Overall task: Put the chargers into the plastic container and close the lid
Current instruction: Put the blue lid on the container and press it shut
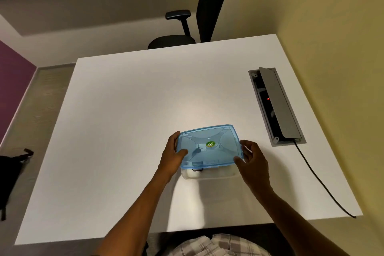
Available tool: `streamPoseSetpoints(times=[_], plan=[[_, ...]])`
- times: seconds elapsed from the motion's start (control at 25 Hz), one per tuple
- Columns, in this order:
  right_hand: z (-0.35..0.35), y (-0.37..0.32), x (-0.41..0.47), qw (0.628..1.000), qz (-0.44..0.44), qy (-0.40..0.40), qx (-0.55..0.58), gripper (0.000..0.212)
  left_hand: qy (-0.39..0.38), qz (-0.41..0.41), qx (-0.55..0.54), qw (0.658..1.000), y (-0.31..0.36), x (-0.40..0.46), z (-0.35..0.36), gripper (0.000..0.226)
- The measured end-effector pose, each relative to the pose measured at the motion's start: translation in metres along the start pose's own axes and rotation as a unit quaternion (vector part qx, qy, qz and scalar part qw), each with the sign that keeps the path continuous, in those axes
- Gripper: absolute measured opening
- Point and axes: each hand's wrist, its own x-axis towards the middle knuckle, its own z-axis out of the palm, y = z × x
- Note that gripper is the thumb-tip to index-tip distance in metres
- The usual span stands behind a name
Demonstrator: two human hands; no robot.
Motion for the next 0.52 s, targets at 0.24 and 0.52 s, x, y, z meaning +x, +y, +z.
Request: streamPoseSetpoints(times=[0.24, 0.52], plan=[[0.004, 0.027, -0.02, 0.996, -0.02, 0.001, -0.083, 0.055, -0.011, -0.001, 0.085, 0.996, -0.011, -0.011, 0.007, 0.074], [0.011, 0.033, -0.027, 0.99, -0.009, -0.027, -0.138, 0.056, 0.011, 0.027, 0.172, 0.985, -0.014, -0.025, 0.028, 0.077]])
